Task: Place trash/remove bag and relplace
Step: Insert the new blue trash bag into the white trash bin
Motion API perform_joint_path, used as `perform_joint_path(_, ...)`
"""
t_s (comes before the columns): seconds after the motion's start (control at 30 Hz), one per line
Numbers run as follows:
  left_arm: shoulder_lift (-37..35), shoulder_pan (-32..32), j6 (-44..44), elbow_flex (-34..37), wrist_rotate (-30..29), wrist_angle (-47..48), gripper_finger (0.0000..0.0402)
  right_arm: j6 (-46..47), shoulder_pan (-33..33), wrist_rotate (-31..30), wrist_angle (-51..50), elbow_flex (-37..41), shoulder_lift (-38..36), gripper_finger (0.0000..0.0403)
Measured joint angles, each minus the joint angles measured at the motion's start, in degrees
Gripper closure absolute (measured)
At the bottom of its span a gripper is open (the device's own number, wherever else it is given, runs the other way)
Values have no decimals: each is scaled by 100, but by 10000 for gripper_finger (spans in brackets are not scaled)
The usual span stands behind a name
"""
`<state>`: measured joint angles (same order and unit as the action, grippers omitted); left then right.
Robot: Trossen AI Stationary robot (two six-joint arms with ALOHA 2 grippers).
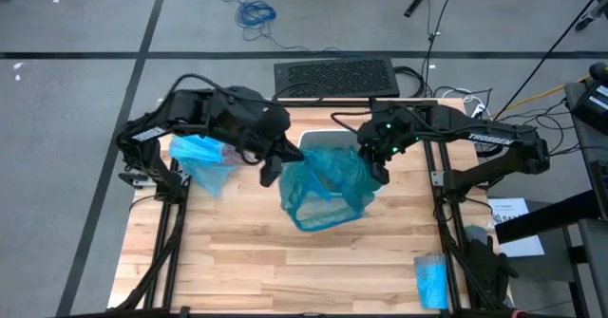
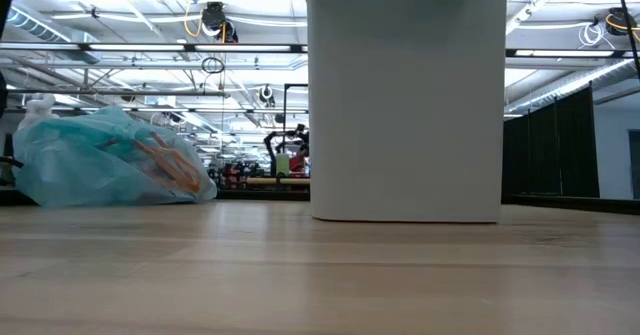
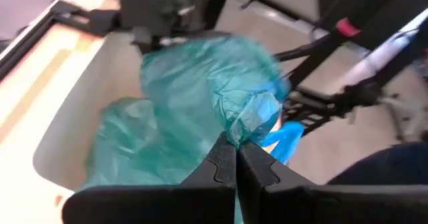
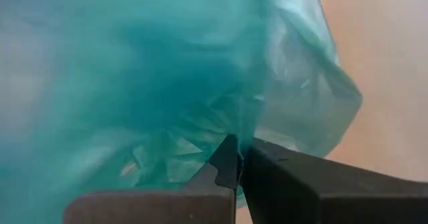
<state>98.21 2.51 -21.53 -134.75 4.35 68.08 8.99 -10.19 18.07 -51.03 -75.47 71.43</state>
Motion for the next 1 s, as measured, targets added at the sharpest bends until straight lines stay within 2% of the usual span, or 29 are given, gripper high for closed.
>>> perform_joint_path(0.37,1153,-67,346,23,-528,193,402,131,-36,13,75,1,-52,398)
perform_joint_path(0.57,1035,-56,388,21,-812,-36,391,236,-36,13,81,1,-283,386)
perform_joint_path(0.73,839,-62,388,16,-825,-13,360,236,-36,15,74,1,-647,349)
perform_joint_path(0.87,790,-62,426,16,-585,-1,347,322,-36,-11,177,1,-1011,314)
perform_joint_path(1.0,783,-58,436,16,-442,2,346,516,-36,-11,259,1,-1313,300)
